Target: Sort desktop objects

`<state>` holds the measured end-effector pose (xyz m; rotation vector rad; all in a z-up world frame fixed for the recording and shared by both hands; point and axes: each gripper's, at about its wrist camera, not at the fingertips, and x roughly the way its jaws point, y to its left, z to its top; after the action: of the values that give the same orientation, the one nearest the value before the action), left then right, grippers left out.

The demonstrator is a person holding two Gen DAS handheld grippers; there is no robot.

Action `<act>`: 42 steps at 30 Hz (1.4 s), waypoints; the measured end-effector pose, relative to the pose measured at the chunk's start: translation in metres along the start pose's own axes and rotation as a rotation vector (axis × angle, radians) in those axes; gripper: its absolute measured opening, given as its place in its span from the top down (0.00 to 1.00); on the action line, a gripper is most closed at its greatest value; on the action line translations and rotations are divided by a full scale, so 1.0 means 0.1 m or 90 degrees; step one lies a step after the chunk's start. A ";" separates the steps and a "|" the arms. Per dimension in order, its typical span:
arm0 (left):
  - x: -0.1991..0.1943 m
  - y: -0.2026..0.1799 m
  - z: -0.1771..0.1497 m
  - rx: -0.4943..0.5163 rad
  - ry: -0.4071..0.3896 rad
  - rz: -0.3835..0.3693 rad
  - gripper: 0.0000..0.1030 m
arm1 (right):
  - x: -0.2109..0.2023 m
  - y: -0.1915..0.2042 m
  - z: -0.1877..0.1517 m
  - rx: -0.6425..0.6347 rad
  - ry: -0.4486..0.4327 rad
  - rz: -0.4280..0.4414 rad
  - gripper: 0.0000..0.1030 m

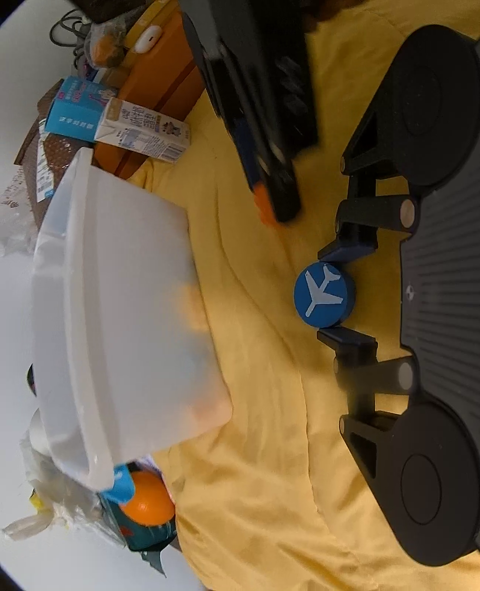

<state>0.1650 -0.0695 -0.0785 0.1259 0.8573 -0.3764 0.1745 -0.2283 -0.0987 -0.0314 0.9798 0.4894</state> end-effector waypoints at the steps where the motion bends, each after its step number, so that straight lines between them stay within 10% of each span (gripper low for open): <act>1: -0.05 0.03 0.00 -0.004 -0.007 -0.001 0.60 | -0.05 -0.04 0.01 0.010 -0.010 0.001 0.63; 7: -0.56 0.27 0.26 -0.054 -0.076 -0.002 0.60 | -0.52 -0.20 0.10 0.030 -0.076 -0.001 0.63; 16: -0.97 0.49 1.52 -0.067 -0.142 0.018 0.60 | -1.27 -0.30 1.02 -0.014 -0.199 0.003 0.63; 25: -0.67 0.63 2.30 -0.103 -0.027 0.024 0.59 | -1.02 -0.52 1.89 0.002 -0.084 -0.018 0.62; 27: -0.55 0.61 2.34 -0.106 0.018 0.044 0.31 | -0.95 -0.54 1.97 0.000 -0.058 -0.021 0.59; 30: -0.44 0.56 2.31 -0.101 0.051 0.094 0.25 | -0.90 -0.54 1.97 0.002 -0.047 -0.046 0.28; 42: -0.28 0.50 2.23 -0.129 0.081 0.090 0.22 | -0.88 -0.60 1.87 0.005 -0.044 -0.062 0.14</act>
<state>0.3260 -0.0731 0.0862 0.0231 1.0010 -0.1483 0.3060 -0.2705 0.0662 -0.0550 0.9081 0.3949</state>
